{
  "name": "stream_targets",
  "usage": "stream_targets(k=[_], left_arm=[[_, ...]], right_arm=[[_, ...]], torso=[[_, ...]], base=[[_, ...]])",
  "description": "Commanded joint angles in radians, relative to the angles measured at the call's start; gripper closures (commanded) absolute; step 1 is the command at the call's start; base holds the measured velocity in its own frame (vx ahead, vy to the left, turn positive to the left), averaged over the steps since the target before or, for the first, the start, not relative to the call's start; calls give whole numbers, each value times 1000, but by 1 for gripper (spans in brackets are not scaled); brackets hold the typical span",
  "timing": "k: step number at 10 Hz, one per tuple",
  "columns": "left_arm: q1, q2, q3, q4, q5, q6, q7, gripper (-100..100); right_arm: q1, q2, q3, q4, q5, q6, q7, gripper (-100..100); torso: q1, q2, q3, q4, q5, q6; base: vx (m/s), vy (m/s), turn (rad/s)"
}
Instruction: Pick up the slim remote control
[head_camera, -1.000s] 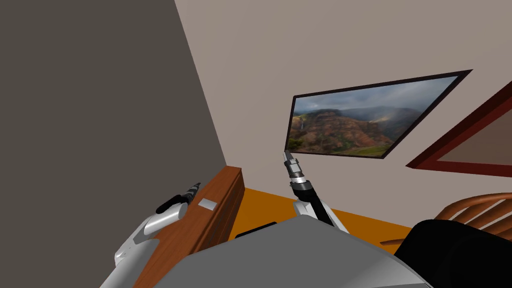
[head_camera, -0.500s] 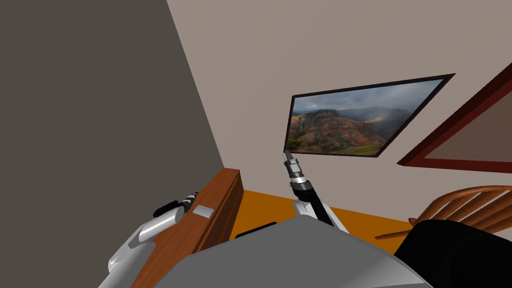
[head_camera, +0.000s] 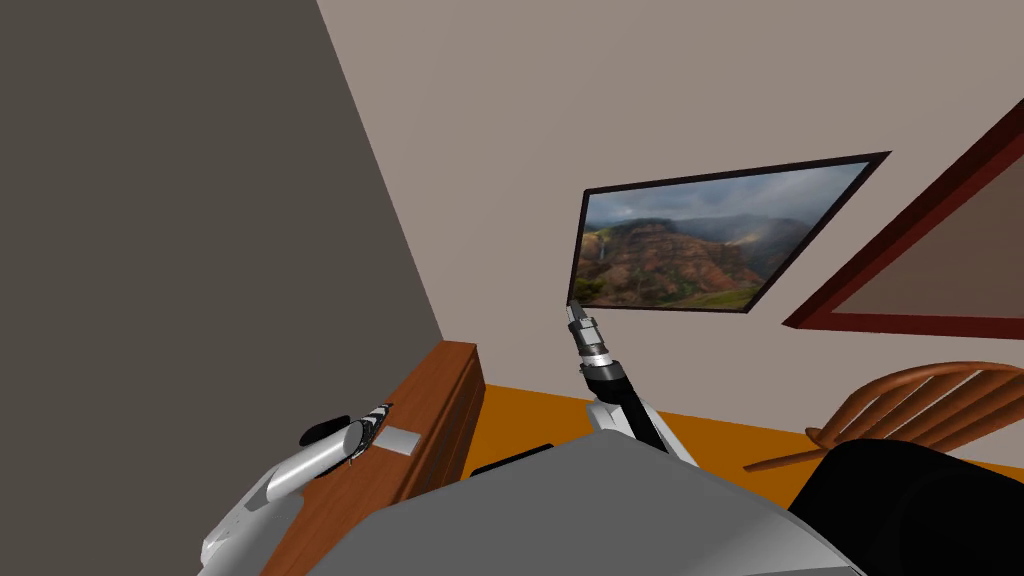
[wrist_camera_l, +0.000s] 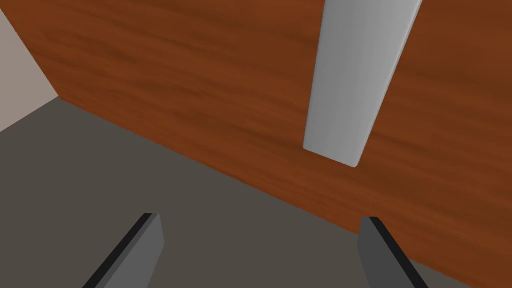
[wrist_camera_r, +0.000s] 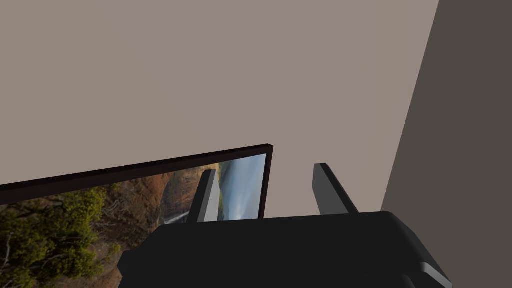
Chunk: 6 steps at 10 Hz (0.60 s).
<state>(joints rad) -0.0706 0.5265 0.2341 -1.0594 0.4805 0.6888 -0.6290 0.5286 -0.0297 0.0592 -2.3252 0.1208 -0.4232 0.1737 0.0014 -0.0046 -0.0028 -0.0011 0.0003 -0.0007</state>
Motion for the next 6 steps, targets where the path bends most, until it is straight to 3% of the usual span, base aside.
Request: stream_targets(k=[1,2,3,6], left_arm=[[-6,2,0,50,22,40,-35,-100],[-6,2,0,71,22,40,-35,-100],[-8,6,-1,119,44,72,-65,-100],[-9,9,-1,164,65,103,-94,-100]], right_arm=[[0,0,0,0,0,0,0,0],[0,0,0,0,0,0,0,0],[0,0,0,0,0,0,0,0],[0,0,0,0,0,0,0,0]], torso=[[0,0,0,0,0,0],[0,0,0,0,0,0],[0,1,0,0,0,0],[0,0,0,0,0,0]], base=[[65,29,-96],[51,22,-55],[67,23,-102],[66,28,-70]])
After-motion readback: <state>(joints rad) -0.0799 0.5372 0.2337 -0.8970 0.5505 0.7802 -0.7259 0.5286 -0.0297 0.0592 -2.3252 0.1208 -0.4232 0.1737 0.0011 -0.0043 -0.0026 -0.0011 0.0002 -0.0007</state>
